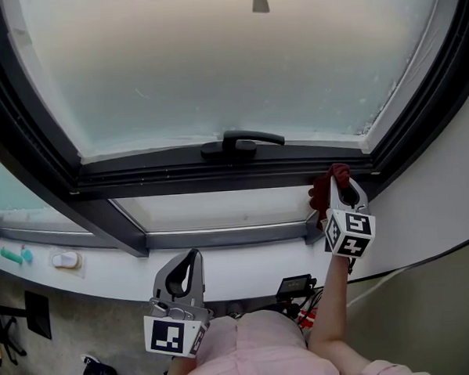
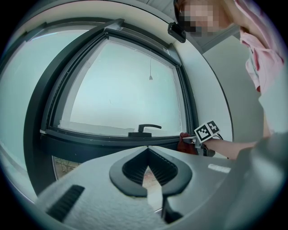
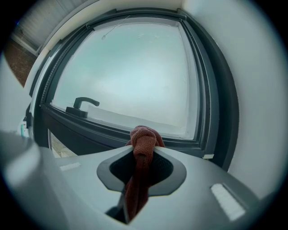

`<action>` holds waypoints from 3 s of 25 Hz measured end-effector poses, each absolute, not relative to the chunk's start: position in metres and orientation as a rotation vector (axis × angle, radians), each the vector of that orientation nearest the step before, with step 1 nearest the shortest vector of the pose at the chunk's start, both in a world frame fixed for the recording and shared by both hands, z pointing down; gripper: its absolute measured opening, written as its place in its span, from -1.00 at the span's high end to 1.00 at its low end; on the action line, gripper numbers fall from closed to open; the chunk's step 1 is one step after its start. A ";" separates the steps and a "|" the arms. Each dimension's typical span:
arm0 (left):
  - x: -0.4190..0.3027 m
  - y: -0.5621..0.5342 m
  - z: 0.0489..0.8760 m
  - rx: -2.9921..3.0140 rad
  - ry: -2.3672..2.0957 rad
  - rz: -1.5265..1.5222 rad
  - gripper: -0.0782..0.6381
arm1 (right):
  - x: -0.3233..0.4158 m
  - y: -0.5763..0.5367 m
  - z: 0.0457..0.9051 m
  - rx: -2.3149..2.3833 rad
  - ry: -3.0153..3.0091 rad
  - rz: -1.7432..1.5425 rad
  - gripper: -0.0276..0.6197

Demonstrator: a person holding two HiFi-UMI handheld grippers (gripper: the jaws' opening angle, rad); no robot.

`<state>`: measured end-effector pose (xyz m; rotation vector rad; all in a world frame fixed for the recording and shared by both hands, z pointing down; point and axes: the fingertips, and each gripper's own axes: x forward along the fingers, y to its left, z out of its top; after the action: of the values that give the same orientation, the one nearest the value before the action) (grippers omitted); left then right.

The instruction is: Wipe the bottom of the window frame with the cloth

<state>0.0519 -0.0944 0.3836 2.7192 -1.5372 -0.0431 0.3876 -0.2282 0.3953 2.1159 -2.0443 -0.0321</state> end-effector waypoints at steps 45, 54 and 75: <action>0.038 -0.082 0.379 2.727 -1.535 -0.072 0.79 | 0.508 -0.217 0.401 2.381 -1.628 0.054 0.72; -0.001 -0.067 0.378 2.744 -1.477 -0.072 0.79 | 0.328 -0.186 0.376 2.253 -2.073 -0.116 0.72; -0.106 -0.075 0.380 2.658 -1.582 -0.072 0.79 | 0.057 -0.249 0.436 1.663 -2.390 0.000 0.72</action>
<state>-0.1062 -0.0750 0.3801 2.6580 -1.5815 -0.0724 0.0571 -0.2488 0.4358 1.6631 -2.3901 -0.0003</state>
